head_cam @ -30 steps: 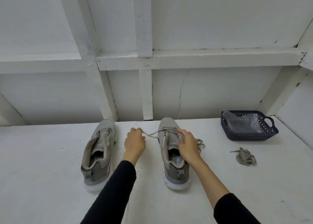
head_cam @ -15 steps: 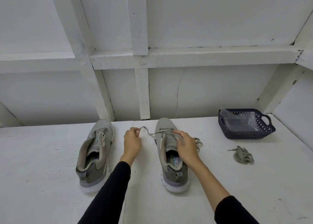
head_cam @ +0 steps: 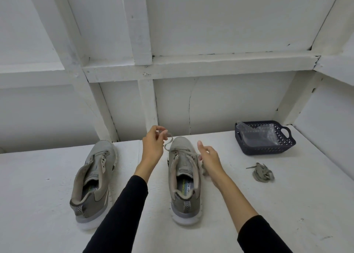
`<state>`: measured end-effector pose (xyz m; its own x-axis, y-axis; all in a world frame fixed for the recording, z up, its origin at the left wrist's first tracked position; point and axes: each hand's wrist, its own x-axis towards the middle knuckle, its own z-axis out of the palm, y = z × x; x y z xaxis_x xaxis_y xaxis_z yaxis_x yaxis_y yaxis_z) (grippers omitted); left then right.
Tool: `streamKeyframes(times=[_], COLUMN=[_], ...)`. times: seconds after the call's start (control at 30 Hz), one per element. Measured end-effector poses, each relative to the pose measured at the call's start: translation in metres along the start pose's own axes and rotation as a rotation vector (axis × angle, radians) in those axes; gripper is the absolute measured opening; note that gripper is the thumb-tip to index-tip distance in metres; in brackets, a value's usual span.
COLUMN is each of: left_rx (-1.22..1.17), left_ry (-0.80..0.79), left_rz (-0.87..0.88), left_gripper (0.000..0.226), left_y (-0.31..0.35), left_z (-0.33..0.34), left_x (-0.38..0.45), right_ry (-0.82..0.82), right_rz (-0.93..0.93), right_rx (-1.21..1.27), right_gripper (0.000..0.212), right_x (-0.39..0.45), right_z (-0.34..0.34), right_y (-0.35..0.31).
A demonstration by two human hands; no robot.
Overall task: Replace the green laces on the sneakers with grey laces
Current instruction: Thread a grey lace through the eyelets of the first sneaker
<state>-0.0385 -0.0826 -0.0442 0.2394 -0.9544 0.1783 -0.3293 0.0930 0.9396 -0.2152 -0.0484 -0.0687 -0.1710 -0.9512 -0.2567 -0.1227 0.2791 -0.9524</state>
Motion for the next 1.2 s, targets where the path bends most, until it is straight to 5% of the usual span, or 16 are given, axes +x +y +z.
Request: streamKeyframes(times=[0.07, 0.2, 0.33, 0.5, 0.67, 0.77, 0.9, 1.07, 1.2], left_rx=[-0.019, -0.075, -0.027, 0.040, 0.024, -0.035, 0.039, 0.345, 0.127], left_ry=[-0.005, -0.076, -0.176, -0.285, -0.320, -0.316, -0.312, -0.408, -0.393], left_rz=[0.019, 0.028, 0.026, -0.018, -0.001, 0.011, 0.024, -0.135, -0.350], left_gripper=[0.008, 0.015, 0.014, 0.016, 0.015, 0.011, 0.007, 0.026, 0.046], left_y=[0.006, 0.014, 0.014, 0.004, 0.003, 0.005, 0.000, -0.021, -0.014], left_z=[0.001, 0.005, 0.014, 0.021, 0.025, 0.026, 0.026, 0.033, 0.040], left_x=[0.003, 0.009, 0.004, -0.008, -0.015, -0.016, -0.012, -0.013, -0.023], right_ry=[0.134, 0.415, 0.562, 0.395, 0.053, -0.133, -0.142, 0.151, 0.122], right_rz=[-0.121, -0.498, -0.507, -0.078, -0.236, -0.232, -0.231, -0.125, -0.123], right_rx=[0.101, 0.117, -0.235, -0.807, -0.167, -0.142, -0.215, -0.215, -0.282], right_gripper=[0.011, 0.010, 0.014, 0.028, 0.031, 0.025, 0.016, 0.017, 0.015], right_x=[0.005, 0.001, 0.008, 0.009, 0.008, 0.010, 0.016, 0.022, 0.015], right_z=[-0.014, -0.039, -0.046, -0.040, -0.019, -0.010, -0.016, -0.018, 0.006], right_y=[-0.017, -0.064, -0.047, 0.008, -0.003, -0.007, 0.004, 0.018, 0.032])
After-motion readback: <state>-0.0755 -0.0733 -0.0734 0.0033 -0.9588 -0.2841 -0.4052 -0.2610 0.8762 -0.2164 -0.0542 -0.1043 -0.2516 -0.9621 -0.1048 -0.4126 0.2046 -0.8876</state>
